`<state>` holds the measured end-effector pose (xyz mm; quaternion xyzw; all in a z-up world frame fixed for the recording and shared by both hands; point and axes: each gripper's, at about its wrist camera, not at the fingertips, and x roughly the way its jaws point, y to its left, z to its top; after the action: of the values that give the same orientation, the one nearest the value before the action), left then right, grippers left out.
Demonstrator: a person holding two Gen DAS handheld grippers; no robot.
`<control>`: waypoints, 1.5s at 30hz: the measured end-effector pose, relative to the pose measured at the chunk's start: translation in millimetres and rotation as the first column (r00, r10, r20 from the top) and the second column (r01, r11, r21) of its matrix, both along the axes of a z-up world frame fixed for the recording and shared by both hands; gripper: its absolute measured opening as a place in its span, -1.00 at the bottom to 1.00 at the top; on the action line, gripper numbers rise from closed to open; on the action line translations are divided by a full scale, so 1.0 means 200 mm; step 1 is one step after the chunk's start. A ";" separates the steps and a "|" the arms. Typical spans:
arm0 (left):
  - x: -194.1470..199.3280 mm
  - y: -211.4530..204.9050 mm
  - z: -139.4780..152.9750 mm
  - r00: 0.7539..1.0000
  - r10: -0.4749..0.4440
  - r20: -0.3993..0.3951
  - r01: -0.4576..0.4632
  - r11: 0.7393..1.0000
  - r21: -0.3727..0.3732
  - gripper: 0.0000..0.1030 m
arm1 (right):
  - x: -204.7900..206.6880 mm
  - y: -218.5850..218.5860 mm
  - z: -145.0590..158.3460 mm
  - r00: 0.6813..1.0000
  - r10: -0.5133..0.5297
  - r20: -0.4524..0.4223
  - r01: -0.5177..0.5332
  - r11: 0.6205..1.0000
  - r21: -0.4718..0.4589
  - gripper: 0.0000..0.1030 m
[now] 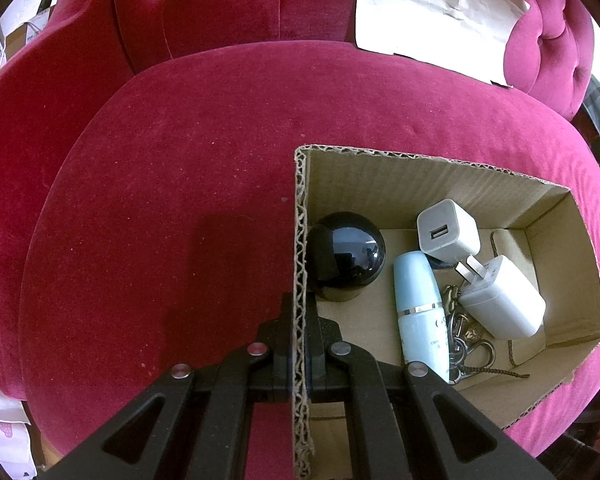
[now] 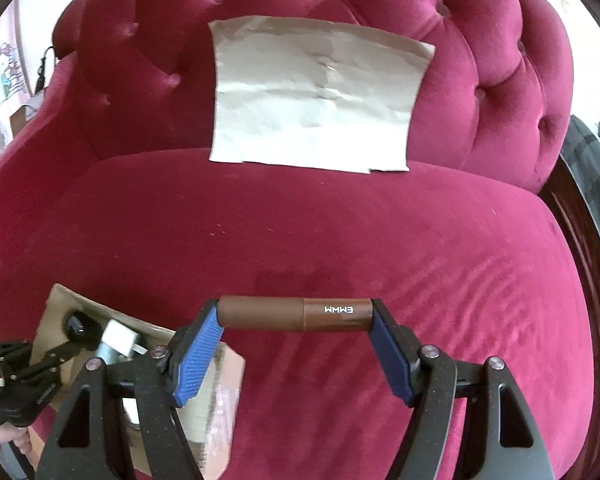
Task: Organize rigid objects
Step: 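Carry the lipstick with the right gripper over the box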
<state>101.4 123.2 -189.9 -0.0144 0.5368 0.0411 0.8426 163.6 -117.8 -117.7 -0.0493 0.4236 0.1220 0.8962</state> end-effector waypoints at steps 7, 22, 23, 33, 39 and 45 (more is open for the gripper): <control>0.00 0.00 0.00 1.000 0.000 0.000 0.000 1.000 0.000 -0.94 | -0.05 0.10 0.04 0.999 0.046 0.015 -0.046 0.999 0.015 0.48; 0.00 0.00 0.00 1.000 0.000 0.000 0.000 1.000 -0.001 -0.94 | -0.13 0.37 0.08 0.989 0.151 -0.009 -0.151 0.988 0.036 0.48; 0.00 0.00 0.00 1.000 0.001 0.000 -0.001 1.000 -0.002 -0.94 | -0.14 0.38 0.08 0.988 0.157 -0.012 -0.156 0.987 0.039 0.48; 0.00 0.00 0.00 1.000 0.000 0.001 0.000 1.000 0.001 -0.94 | -0.19 0.51 -0.01 0.977 0.200 -0.067 -0.198 0.980 0.031 0.48; 0.00 0.00 0.00 1.000 0.000 0.001 0.000 1.000 0.001 -0.94 | -0.19 0.54 -0.10 0.974 0.188 -0.124 -0.184 0.982 0.047 0.48; 0.00 0.00 0.00 1.000 -0.001 0.001 0.001 1.000 0.002 -0.94 | -0.17 0.55 -0.17 0.972 0.169 -0.166 -0.161 0.985 0.056 0.48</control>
<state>101.1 124.0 -190.2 -0.0134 0.5364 0.0411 0.8428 128.8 -6.9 -151.2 -0.0546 0.4905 0.2088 0.8443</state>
